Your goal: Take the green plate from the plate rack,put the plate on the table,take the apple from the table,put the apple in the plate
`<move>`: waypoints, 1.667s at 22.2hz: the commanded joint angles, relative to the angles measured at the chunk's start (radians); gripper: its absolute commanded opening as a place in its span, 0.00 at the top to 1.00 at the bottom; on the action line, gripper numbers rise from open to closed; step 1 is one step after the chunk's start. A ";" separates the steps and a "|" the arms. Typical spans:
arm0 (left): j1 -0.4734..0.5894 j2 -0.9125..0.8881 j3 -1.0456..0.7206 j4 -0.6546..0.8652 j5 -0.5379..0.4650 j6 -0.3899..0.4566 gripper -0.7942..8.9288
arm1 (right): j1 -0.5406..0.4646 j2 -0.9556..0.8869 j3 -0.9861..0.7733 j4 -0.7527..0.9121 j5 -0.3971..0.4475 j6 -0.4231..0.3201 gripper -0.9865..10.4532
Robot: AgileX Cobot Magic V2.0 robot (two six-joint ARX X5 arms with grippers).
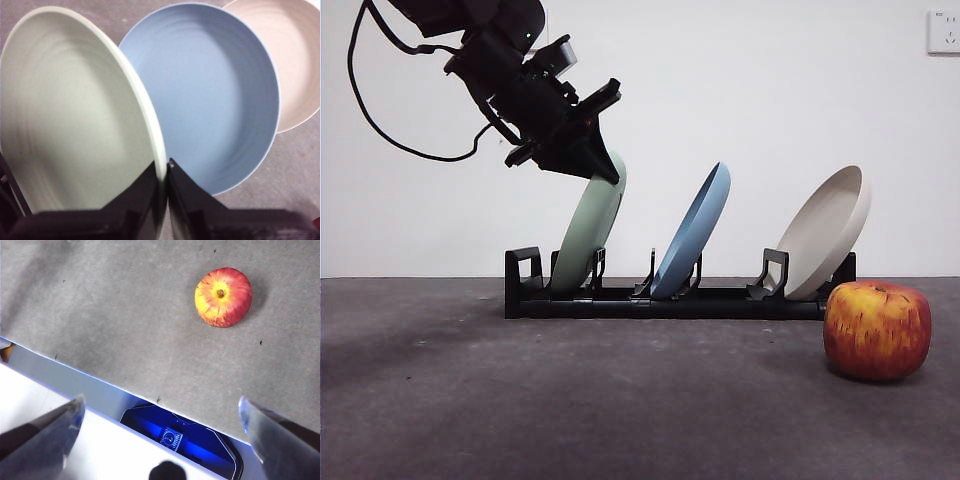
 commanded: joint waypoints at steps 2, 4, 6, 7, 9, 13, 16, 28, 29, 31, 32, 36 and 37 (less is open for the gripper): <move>0.001 -0.055 0.004 0.007 0.010 -0.008 0.93 | 0.003 0.000 0.002 0.007 -0.002 0.006 0.28; 0.001 -0.087 0.004 0.008 0.010 -0.008 0.93 | 0.003 0.000 0.002 0.008 -0.002 0.006 0.28; 0.001 -0.122 0.004 0.006 0.011 -0.008 0.93 | 0.003 0.000 0.002 0.009 -0.002 0.006 0.28; 0.001 -0.143 0.004 0.004 0.011 -0.008 0.93 | 0.003 0.000 0.002 0.011 -0.002 0.006 0.28; 0.001 -0.184 0.004 -0.008 0.013 -0.008 0.93 | 0.003 0.000 0.002 0.014 -0.002 0.006 0.28; -0.003 -0.286 0.004 -0.088 0.012 0.027 0.93 | 0.003 0.000 0.002 0.014 -0.002 0.006 0.28; -0.021 -0.371 0.004 -0.187 0.004 0.098 0.93 | 0.003 0.000 0.002 0.014 -0.002 0.006 0.28; -0.245 -0.562 0.003 -0.663 -0.394 0.346 0.92 | 0.003 0.000 0.002 0.026 -0.002 0.007 0.28; -0.271 -0.557 0.002 -0.694 -0.436 0.355 0.92 | 0.003 0.000 0.002 0.028 -0.002 0.007 0.28; -0.335 -0.542 0.001 -0.742 -0.496 0.357 0.92 | 0.003 0.000 0.002 0.035 -0.003 0.007 0.28; -0.370 -0.533 0.001 -0.755 -0.512 0.356 0.92 | 0.003 0.000 0.002 0.037 -0.003 0.007 0.28; -0.492 -0.501 -0.014 -0.768 -0.623 0.356 0.92 | 0.003 0.000 0.002 0.039 -0.005 0.007 0.28; -0.523 -0.490 -0.027 -0.768 -0.644 0.356 0.92 | 0.003 0.000 0.002 0.039 -0.005 0.007 0.28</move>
